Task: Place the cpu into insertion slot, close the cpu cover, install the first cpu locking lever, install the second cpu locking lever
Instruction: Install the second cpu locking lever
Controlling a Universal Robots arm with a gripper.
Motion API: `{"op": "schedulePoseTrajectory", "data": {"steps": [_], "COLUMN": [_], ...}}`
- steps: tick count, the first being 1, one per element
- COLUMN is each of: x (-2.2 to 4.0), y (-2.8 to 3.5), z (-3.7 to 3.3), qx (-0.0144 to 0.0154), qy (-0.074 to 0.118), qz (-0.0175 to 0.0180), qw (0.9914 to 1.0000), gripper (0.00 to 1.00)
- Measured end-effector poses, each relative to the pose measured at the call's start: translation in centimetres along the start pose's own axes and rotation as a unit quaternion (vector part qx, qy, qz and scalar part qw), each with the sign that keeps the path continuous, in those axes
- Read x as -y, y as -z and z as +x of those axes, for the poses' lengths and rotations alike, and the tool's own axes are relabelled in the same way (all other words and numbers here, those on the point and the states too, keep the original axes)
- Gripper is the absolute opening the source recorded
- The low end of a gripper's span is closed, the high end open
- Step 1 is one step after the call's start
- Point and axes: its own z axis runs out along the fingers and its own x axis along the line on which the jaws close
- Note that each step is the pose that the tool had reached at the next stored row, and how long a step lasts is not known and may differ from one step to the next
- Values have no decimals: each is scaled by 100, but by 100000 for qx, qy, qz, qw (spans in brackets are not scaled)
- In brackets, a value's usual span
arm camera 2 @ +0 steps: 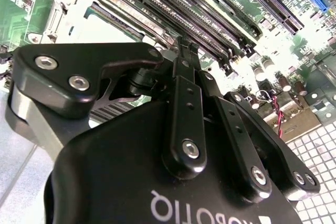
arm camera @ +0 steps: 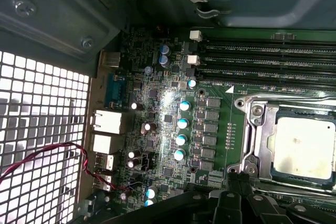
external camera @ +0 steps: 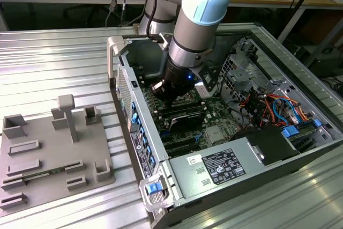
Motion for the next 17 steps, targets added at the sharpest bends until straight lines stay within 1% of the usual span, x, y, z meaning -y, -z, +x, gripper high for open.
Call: {"op": "schedulePoseTrajectory", "data": {"steps": [7,17], "x": [-1,-21], "y": [-22,-40], "z": [3,1], "qx": [-2,3], "qy": [-7,-6], "qz": [3,-7], "qw": [100000,100000], "gripper": [11,11]}}
